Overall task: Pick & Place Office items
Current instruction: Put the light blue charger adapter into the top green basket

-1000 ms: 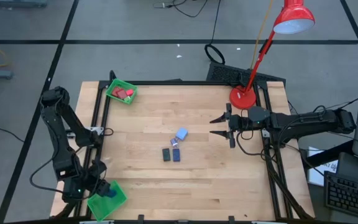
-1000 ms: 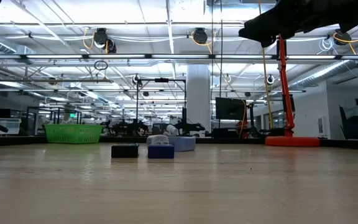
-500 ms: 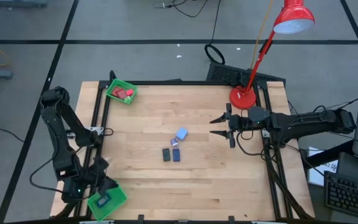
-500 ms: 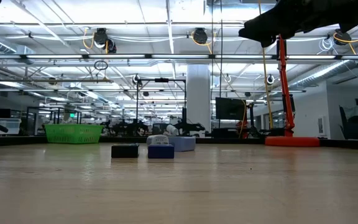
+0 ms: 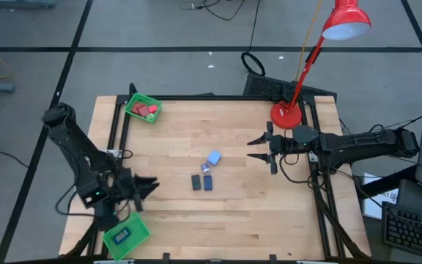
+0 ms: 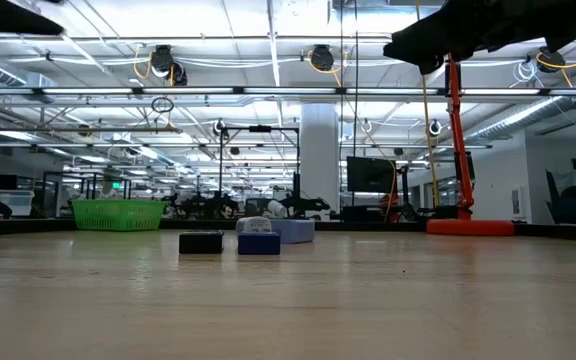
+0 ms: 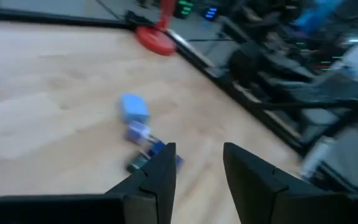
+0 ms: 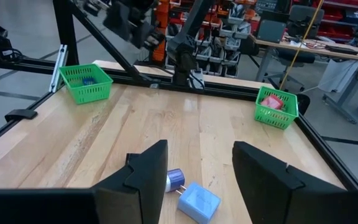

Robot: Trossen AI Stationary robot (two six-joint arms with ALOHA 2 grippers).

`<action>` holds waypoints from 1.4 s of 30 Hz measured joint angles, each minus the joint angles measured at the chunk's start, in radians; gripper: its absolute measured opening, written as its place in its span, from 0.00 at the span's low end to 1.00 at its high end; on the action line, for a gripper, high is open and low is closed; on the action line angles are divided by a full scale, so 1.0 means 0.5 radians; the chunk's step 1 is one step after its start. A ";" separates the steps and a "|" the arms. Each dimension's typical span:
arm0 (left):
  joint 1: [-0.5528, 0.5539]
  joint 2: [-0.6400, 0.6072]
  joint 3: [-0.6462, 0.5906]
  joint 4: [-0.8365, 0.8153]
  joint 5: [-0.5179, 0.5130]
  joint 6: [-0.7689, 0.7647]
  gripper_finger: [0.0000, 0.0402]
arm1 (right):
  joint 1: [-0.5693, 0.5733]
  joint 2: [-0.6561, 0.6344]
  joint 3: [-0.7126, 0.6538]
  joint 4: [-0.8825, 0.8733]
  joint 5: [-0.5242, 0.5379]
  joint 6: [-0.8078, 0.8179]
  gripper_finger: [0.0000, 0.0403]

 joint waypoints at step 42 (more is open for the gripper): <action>1.866 0.037 -1.077 3.413 1.799 2.920 0.62 | 0.021 1.138 0.001 0.658 0.001 0.069 0.65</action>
